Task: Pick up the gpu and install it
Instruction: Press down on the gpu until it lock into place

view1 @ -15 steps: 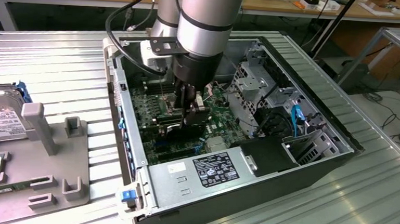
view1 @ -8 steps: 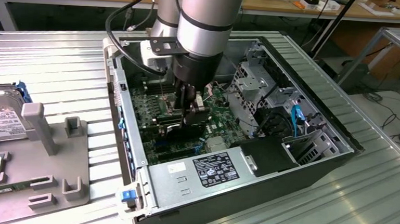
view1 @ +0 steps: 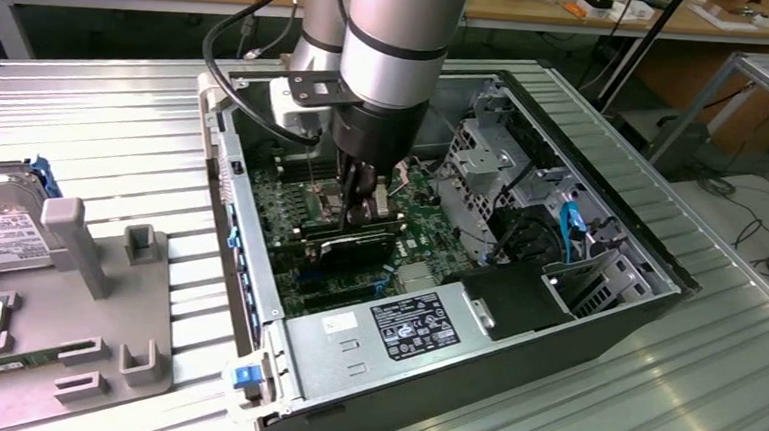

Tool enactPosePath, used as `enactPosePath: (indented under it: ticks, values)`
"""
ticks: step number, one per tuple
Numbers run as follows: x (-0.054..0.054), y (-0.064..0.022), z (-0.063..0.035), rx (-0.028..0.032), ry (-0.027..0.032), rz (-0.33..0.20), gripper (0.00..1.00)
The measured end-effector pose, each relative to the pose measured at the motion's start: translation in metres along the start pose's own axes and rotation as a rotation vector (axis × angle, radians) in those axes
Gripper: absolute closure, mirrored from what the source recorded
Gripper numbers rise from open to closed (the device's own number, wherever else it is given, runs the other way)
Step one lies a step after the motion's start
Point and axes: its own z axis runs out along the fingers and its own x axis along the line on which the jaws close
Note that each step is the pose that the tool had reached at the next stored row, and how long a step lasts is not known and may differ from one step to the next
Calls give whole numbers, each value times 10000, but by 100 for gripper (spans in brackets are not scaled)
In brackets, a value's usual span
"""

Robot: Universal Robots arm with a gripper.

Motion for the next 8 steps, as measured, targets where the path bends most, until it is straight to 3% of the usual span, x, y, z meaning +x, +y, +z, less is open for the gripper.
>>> enactPosePath:
  ticks: [5, 8]
  values:
    - [0, 0, 52, 1, 0, 0, 89]
    - [0, 4, 152, 1, 0, 0, 89]
